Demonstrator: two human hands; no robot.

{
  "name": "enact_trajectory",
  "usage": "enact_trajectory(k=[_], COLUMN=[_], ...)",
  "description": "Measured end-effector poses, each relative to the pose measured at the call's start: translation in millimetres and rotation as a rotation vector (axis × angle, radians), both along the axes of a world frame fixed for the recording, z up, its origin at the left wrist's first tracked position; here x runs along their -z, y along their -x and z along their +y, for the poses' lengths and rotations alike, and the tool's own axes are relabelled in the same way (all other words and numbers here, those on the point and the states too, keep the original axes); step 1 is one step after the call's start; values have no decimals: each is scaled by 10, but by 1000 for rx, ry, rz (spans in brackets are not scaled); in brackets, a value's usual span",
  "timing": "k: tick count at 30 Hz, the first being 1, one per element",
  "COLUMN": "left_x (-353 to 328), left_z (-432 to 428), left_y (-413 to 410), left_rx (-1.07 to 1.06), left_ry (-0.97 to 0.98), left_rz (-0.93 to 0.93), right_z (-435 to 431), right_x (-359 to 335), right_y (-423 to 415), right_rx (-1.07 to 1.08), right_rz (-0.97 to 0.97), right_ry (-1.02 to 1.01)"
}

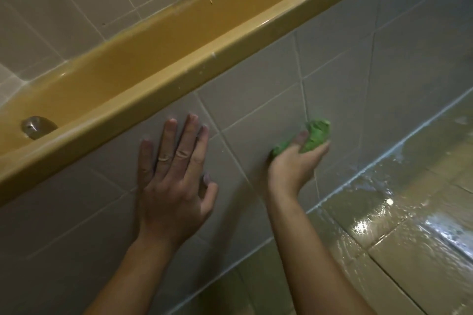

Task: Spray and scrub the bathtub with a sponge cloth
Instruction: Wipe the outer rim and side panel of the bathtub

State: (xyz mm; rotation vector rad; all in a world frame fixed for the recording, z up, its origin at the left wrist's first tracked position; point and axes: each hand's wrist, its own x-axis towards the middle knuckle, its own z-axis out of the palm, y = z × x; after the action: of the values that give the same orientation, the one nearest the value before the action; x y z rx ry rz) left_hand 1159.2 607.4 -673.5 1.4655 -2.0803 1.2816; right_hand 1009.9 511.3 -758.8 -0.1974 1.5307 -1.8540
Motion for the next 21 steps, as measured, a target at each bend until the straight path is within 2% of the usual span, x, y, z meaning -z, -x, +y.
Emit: enact_trajectory(k=[3, 5, 6, 8, 11, 12, 13, 15, 18, 20, 21], left_x=[-26, -51, -56, -60, -69, -66, -60, -52, -22, -13, -13], left_z=[-12, -11, -3, 10, 4, 6, 7, -10, -58, -78, -81], left_y=[-21, -67, -85, -101, -93, -87, -76, -39, 31, 64, 69], left_rx=[16, 35, 39, 46, 41, 34, 28, 14, -5, -2, -1], left_ry=[-1, 15, 23, 21, 15, 13, 14, 26, 29, 35, 36], left_rz=[-25, -43, -41, -30, -29, -27, -24, -25, -27, -31, -35], right_z=[428, 564, 578, 546, 344, 271, 233, 283, 555, 631, 613], right_x=[-245, 67, 317, 732, 1150, 1209, 1179, 890, 396, 372, 464], right_y=[-354, -497, -519, -425, -49, 67, 124, 13, -364, -435, -399], right_rx=[-107, -189, -208, -231, -280, -271, -254, -220, -219, -233, -242], right_rz=[495, 688, 668, 389, -201, -294, -289, -99, 301, 529, 578], right_ry=[423, 486, 414, 167, -244, -289, -282, -182, 109, 287, 322])
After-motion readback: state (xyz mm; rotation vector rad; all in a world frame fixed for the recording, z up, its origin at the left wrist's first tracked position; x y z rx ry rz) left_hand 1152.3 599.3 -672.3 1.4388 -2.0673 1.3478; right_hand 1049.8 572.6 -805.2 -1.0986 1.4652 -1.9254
